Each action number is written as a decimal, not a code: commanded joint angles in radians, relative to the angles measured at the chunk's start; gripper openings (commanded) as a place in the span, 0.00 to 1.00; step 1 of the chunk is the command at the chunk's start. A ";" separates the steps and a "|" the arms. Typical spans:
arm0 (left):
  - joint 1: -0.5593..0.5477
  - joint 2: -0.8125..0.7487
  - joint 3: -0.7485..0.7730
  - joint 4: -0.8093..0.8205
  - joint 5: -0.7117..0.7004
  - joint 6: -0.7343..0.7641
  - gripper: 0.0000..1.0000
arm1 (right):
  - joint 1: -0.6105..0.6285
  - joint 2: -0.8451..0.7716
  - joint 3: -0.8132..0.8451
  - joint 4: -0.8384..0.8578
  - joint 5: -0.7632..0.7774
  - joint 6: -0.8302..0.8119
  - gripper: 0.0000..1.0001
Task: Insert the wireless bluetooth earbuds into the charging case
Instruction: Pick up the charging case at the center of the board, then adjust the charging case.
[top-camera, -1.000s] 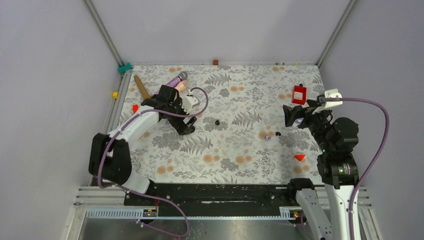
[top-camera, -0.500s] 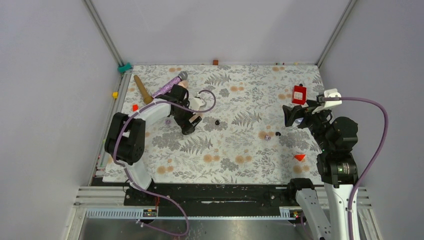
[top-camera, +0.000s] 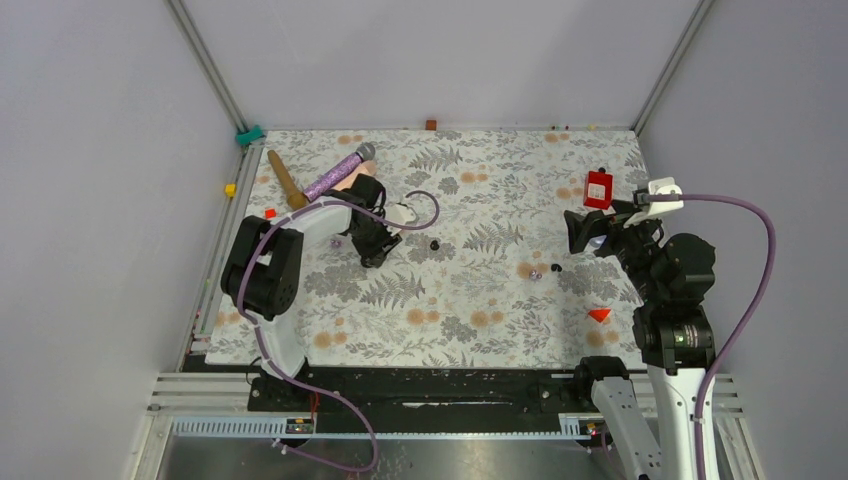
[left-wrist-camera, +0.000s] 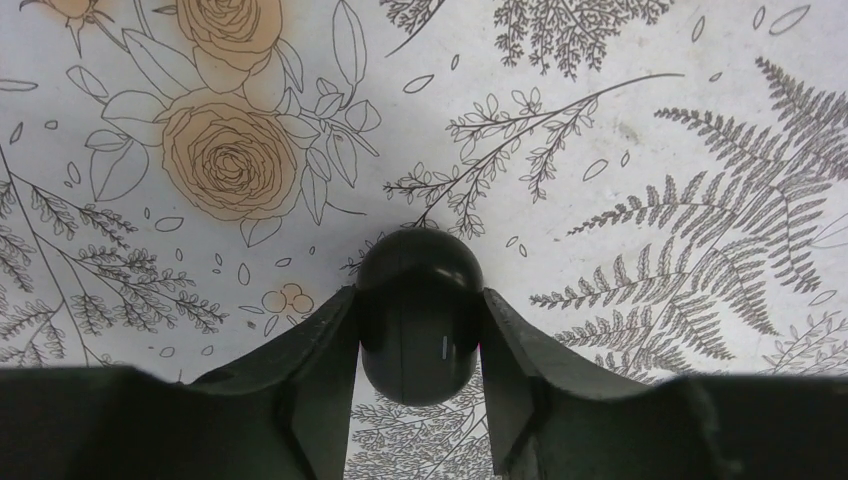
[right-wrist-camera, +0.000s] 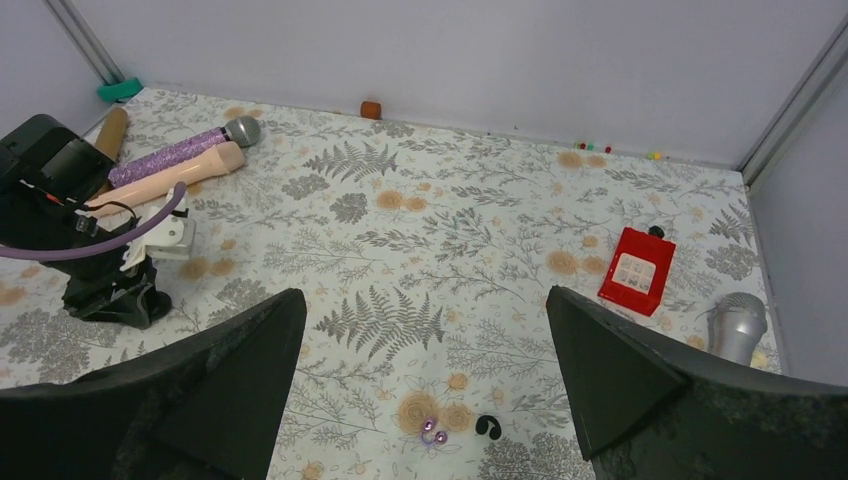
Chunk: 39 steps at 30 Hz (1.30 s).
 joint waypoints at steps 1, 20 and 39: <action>-0.006 -0.015 -0.011 -0.020 0.002 0.032 0.31 | -0.006 0.007 -0.013 0.069 -0.044 0.022 0.99; -0.478 -0.548 -0.036 -0.070 -0.046 -0.011 0.12 | -0.004 0.547 0.109 0.135 -0.676 0.534 0.90; -0.631 -0.555 0.051 -0.074 -0.064 -0.054 0.08 | 0.330 0.643 -0.061 0.305 -0.686 0.484 0.88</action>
